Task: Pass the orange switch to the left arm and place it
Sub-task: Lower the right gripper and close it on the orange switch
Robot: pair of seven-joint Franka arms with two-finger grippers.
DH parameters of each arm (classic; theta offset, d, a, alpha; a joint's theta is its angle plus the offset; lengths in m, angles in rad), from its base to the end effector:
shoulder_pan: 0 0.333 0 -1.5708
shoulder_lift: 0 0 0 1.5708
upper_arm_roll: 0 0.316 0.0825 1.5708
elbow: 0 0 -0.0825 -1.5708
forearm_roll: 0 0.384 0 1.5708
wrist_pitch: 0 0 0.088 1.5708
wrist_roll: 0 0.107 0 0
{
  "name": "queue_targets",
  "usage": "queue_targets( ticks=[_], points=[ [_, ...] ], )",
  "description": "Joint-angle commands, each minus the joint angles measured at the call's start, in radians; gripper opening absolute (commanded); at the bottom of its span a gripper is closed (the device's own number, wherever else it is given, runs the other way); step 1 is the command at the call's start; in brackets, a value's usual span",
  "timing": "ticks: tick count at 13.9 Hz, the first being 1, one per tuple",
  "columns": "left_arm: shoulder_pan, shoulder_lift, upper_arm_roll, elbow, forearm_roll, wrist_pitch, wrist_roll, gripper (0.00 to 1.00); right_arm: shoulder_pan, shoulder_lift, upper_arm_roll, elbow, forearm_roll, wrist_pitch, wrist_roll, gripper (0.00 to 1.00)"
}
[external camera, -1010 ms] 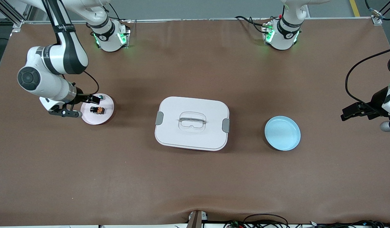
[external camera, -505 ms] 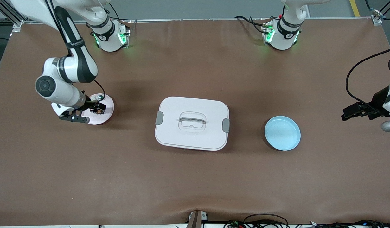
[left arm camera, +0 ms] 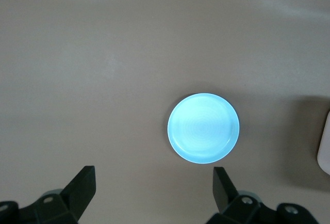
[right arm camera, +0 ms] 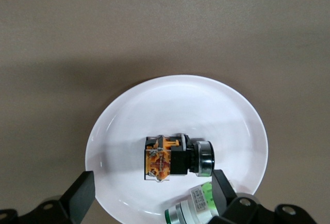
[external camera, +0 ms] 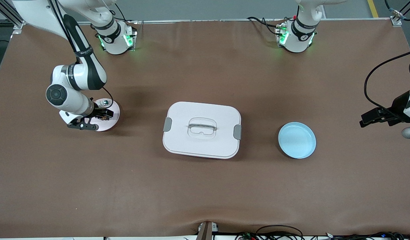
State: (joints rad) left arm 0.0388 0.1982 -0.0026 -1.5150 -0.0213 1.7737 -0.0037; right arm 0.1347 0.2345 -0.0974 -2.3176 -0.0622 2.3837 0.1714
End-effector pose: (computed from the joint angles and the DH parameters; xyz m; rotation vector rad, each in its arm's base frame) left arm 0.6289 0.0211 0.5523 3.1189 0.0680 0.0949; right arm 0.5044 0.0172 0.2282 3.0503 -0.1291 -0.2455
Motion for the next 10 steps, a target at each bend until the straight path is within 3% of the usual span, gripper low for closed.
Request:
queue_targets(
  ticks=[1,10],
  points=[
    [0.003,0.000,-0.002,0.010,-0.008,-0.002,0.004,1.00,-0.007,-0.001,0.001,-0.048,-0.041,0.073,0.013,1.00],
    [-0.010,-0.003,-0.004,0.012,-0.008,-0.002,0.004,1.00,-0.041,0.015,0.001,-0.091,-0.088,0.150,0.003,1.00]
  ],
)
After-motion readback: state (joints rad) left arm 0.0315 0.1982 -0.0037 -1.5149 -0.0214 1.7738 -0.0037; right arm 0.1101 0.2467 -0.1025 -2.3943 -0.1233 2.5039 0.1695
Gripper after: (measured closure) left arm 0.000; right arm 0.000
